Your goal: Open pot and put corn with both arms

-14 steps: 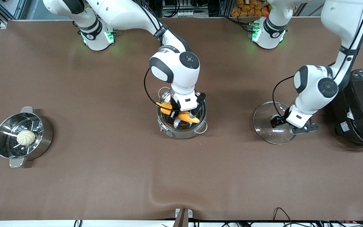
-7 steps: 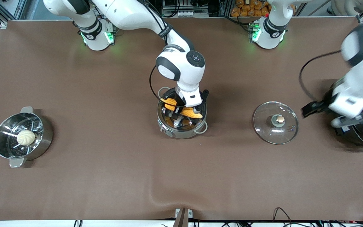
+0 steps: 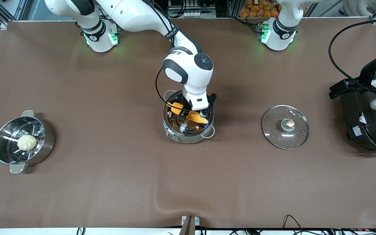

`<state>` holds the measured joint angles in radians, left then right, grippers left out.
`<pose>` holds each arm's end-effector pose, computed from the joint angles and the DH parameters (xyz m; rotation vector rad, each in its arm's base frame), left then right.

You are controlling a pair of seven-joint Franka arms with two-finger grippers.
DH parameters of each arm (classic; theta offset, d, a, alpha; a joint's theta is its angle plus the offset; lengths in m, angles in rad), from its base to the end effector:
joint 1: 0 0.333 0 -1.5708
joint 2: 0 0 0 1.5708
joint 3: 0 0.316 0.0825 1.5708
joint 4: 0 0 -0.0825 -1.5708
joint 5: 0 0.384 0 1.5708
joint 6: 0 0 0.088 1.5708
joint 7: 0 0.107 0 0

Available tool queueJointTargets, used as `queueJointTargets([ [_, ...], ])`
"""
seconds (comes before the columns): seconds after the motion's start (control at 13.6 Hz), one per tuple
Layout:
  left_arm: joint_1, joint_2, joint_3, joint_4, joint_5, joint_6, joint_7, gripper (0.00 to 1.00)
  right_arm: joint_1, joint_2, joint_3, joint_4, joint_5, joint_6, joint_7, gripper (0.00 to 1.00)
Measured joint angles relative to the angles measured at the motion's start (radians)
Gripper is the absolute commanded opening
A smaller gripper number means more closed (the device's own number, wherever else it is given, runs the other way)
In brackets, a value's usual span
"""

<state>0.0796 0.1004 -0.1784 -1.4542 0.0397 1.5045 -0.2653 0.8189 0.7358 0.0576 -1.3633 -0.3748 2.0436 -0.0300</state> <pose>0.5766 -0.0471 0.6175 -3.0995 -0.2619 0.0681 0.4895 0.5424 0.2810 2.4528 1.4595 0.1021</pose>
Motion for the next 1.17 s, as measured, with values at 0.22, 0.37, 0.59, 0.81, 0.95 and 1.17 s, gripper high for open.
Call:
queueJointTargets([
  [0.22,0.0,-0.025,-0.001,0.013,-0.007,-0.04,0.0,1.0,-0.001,-0.028,-0.008,0.013,0.001,-0.019,0.018,1.0],
  [0.37,0.0,-0.051,-0.001,0.014,-0.009,-0.058,0.0,1.0,-0.009,-0.067,-0.013,0.018,0.006,-0.044,0.05,1.0],
  [0.59,0.0,-0.063,-0.001,0.013,-0.009,-0.063,0.0,1.0,-0.066,-0.146,-0.018,0.02,0.124,-0.088,0.064,1.0],
  [0.81,0.001,-0.062,-0.001,0.013,-0.009,-0.064,0.0,1.0,-0.152,-0.213,-0.021,0.02,0.168,-0.155,0.064,1.0],
  [0.95,0.001,-0.062,-0.001,0.013,-0.009,-0.064,0.0,1.0,-0.223,-0.251,-0.023,0.02,0.188,-0.208,0.064,1.0],
  [1.17,0.001,-0.062,-0.001,0.013,-0.017,-0.064,0.0,1.0,-0.361,-0.289,-0.026,0.017,0.216,-0.275,0.061,1.0],
])
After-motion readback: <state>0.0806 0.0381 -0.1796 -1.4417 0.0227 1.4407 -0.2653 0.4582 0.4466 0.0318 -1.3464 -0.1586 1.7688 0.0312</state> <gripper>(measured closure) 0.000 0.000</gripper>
